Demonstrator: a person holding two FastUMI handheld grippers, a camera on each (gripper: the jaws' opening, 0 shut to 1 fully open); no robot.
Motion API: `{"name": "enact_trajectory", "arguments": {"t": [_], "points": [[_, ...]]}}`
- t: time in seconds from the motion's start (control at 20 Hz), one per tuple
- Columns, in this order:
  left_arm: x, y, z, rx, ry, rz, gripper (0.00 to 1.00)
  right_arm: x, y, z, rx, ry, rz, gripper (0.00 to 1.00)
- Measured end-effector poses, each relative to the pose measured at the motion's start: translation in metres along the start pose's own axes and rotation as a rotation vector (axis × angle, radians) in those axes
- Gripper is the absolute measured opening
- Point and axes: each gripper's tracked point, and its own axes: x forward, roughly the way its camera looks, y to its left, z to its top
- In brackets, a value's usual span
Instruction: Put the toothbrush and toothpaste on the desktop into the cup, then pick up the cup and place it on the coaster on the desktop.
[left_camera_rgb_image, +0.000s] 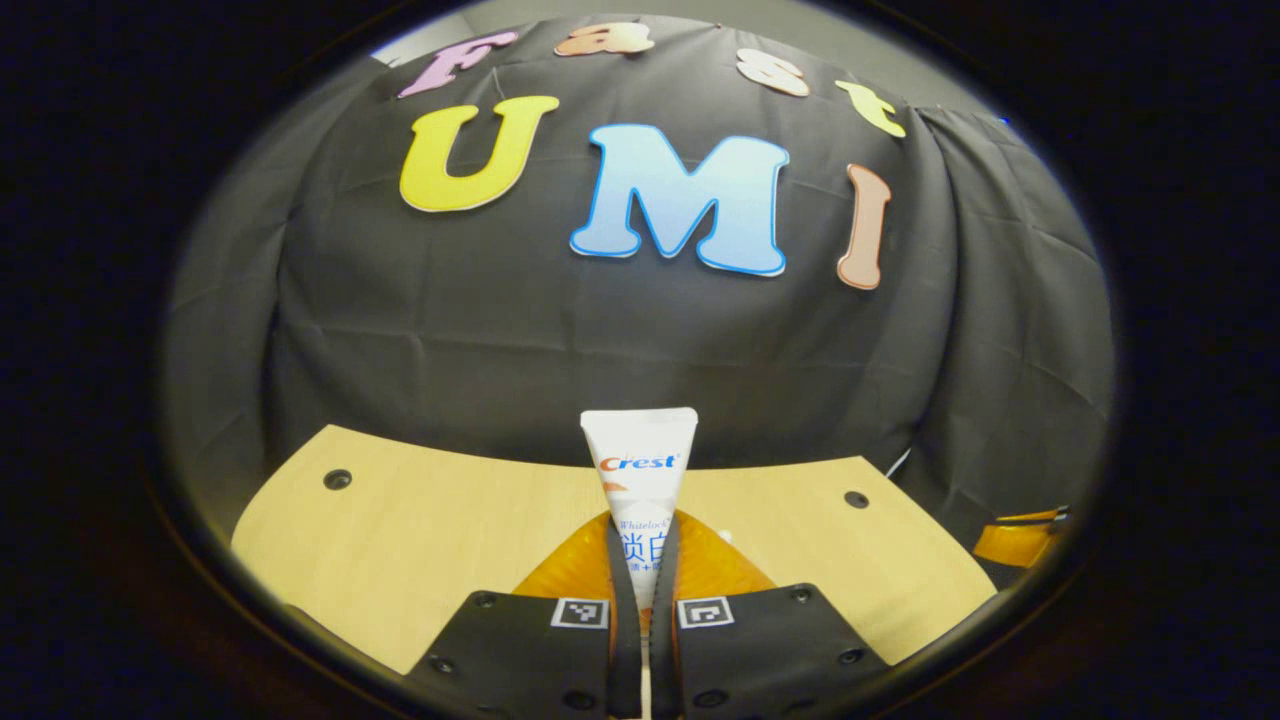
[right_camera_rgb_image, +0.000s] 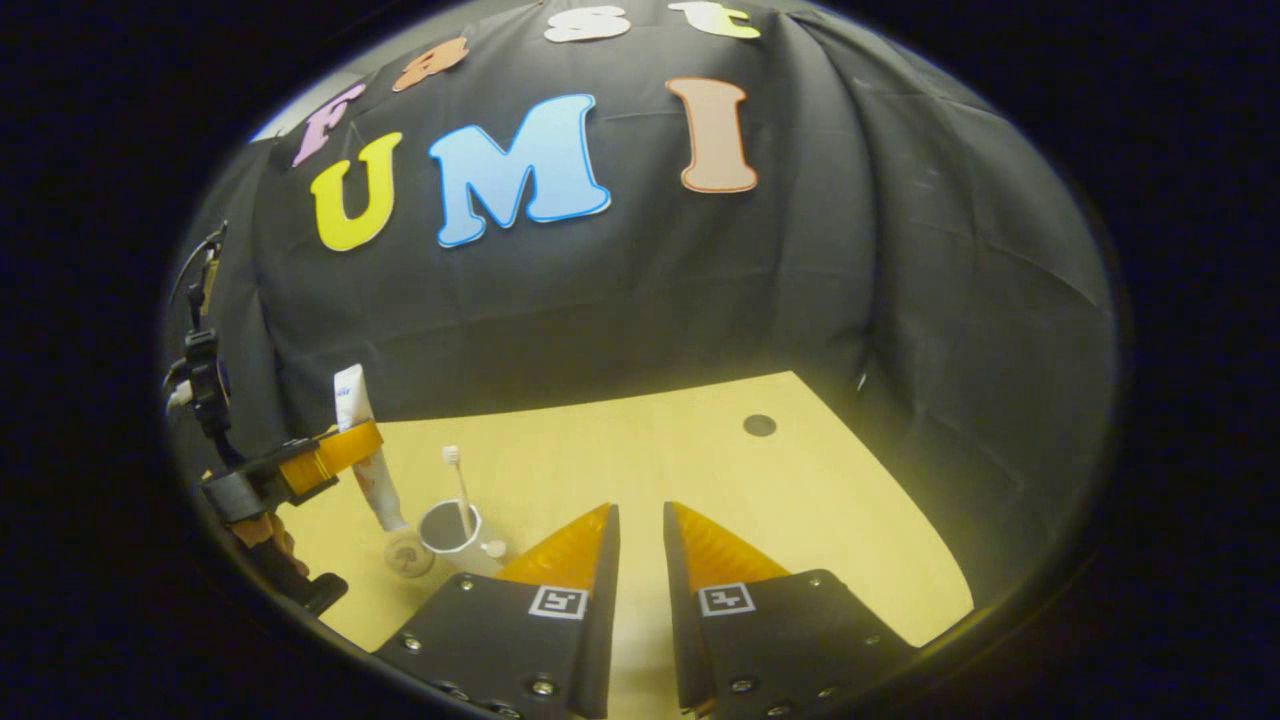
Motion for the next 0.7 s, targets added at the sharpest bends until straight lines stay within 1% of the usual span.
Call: {"name": "enact_trajectory", "arguments": {"t": [0.05,0.1,0.35,0.7], "points": [[0.005,-0.002,-0.005,0.002,0.004,0.002,0.11,-0.001,-0.007,-0.001,0.006,0.001,-0.010,0.24],[0.009,-0.004,-0.008,0.002,0.006,0.003,0.11,-0.002,-0.013,0.000,0.011,0.001,-0.019,0.26],[0.029,-0.011,-0.025,0.002,0.012,0.021,0.11,-0.003,-0.035,-0.007,0.025,0.019,-0.044,0.26],[0.046,-0.010,-0.068,0.013,0.076,0.065,0.11,-0.003,-0.042,-0.020,0.024,0.055,-0.040,0.26]]}}
